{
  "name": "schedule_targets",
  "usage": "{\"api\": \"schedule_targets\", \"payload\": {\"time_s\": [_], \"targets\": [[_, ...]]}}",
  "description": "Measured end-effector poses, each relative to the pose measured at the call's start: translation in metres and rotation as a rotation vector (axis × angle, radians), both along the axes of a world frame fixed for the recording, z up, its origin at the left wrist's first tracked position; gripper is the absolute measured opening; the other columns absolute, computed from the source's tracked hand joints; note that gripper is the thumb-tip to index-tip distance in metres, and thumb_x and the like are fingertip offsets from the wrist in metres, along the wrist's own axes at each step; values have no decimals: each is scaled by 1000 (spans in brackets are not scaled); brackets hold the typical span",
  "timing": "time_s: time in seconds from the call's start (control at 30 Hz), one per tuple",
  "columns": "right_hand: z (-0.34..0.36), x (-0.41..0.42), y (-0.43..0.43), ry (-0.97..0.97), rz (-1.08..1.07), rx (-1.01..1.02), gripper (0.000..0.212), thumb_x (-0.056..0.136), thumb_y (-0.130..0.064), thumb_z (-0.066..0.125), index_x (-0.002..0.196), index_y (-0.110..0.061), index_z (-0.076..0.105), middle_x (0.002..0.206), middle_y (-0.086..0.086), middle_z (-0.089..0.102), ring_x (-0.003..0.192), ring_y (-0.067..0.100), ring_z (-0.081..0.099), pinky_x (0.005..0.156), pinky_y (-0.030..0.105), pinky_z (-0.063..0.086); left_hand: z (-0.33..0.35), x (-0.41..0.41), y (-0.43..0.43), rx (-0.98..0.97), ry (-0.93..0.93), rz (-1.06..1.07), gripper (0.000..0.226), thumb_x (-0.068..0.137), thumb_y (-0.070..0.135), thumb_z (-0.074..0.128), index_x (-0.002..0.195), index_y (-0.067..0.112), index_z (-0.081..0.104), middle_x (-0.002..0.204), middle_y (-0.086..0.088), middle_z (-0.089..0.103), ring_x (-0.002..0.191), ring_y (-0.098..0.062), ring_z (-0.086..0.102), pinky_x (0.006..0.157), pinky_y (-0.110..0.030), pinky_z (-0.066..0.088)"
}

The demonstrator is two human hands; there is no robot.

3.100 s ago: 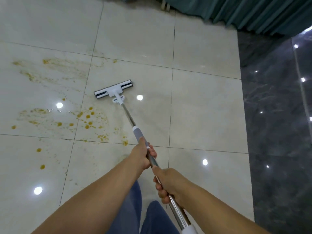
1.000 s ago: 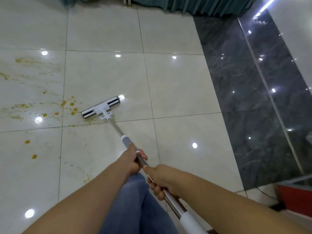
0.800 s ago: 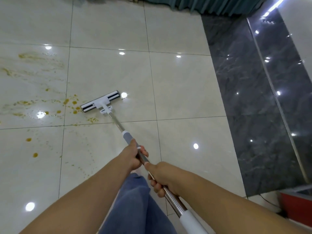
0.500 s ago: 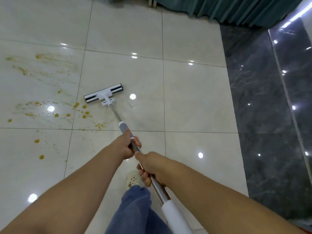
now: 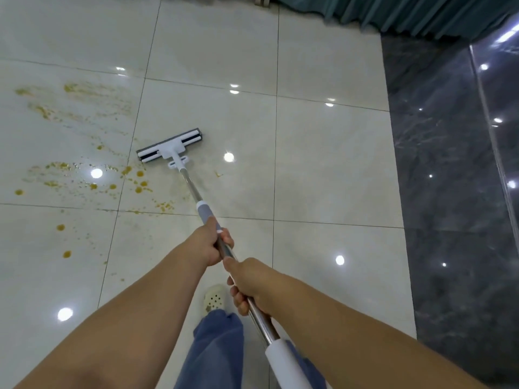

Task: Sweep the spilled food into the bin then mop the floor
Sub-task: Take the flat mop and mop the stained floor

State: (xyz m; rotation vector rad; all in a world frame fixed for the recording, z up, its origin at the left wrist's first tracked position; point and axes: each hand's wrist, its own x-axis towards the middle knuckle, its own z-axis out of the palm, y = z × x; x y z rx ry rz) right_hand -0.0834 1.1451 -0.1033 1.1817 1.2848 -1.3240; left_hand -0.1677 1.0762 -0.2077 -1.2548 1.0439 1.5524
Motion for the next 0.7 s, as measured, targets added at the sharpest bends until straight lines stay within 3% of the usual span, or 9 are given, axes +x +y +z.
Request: {"api": "schedule_targets", "payload": {"time_s": [0.13,0.23,0.53,0.7], "targets": [[1,38,31,4,31,-24,41,98,-45,39,76,-12,47,56,0,43,42,9,36,41,19,35,11,40,27,13,23,61,38,97,38,46,73,9,42,61,-1,35,38,-10,30,32,-9,31],[5,82,71,16,53,-38,46,98,-45,39,69,-11,48,52,0,43,42,10,36,43,20,35,20,87,63,44,27,94,37,97,38,46,74,9,42,56,-1,36,32,-10,30,32,-10,32],[44,252,215,-32,6,-36,42,98,-43,42,72,-11,47,53,0,41,27,5,32,32,10,29,49,266,201,120,-25,154,36,97,34,46,71,11,38,55,-1,34,24,-12,32,33,-11,36],[64,320,274,-16,232,-9,40,97,-44,42,71,-15,48,55,-2,41,40,6,34,38,17,34,64,340,256,81,-95,177,37,95,38,49,75,8,46,59,-2,40,30,-11,36,34,-14,40]]}}
